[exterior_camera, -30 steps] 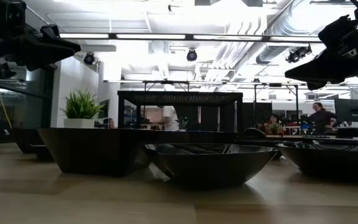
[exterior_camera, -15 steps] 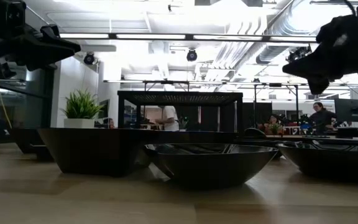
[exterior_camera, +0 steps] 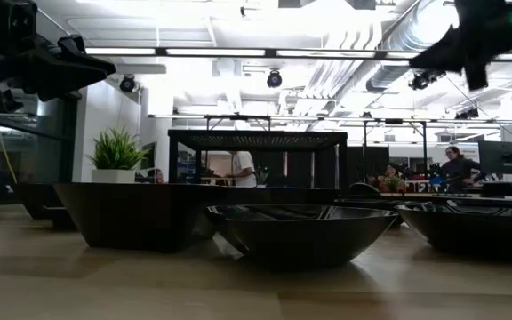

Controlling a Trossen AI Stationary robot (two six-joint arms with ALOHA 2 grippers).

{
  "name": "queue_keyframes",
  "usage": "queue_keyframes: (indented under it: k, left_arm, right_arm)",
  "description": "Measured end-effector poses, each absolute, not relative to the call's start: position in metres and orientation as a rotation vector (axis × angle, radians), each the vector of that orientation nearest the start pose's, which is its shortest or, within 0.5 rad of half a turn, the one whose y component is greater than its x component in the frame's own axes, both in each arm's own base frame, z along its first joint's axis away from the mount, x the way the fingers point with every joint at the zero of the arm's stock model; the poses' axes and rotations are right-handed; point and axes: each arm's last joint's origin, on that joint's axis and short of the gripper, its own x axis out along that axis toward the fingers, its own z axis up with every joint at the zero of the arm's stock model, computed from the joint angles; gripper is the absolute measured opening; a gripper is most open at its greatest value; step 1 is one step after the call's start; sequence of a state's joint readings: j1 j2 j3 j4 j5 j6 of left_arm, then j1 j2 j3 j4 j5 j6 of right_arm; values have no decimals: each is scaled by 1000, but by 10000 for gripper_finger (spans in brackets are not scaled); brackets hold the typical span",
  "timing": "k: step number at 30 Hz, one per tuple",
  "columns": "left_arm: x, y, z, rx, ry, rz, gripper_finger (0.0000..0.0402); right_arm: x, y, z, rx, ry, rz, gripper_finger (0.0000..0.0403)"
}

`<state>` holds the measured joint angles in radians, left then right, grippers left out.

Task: Pick & Place Mini shaped plates
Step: Put the distorted square plate on the shelf

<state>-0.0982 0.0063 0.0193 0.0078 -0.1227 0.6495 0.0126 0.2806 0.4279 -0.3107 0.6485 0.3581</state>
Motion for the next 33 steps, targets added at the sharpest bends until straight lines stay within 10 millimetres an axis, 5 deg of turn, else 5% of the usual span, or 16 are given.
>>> queue_keyframes:
  k: [5,12,21,27,33]
  left_arm:
    - [97,-6,170,647,-12,30,120]
    - [97,-6,170,647,-12,30,120]
    - [97,-6,170,647,-12,30,120]
    - [97,-6,170,647,-12,30,120]
    - [97,-6,170,647,-12,30,120]
  right_arm:
    - [96,-14,294,271,293,-615,1]
    - [128,-8,309,543,731,-605,1]
    - [169,15,281,691,1258,-402,1]
    - [186,35,263,697,1439,-293,1]
    - [194,58,250,804,1519,-416,1]
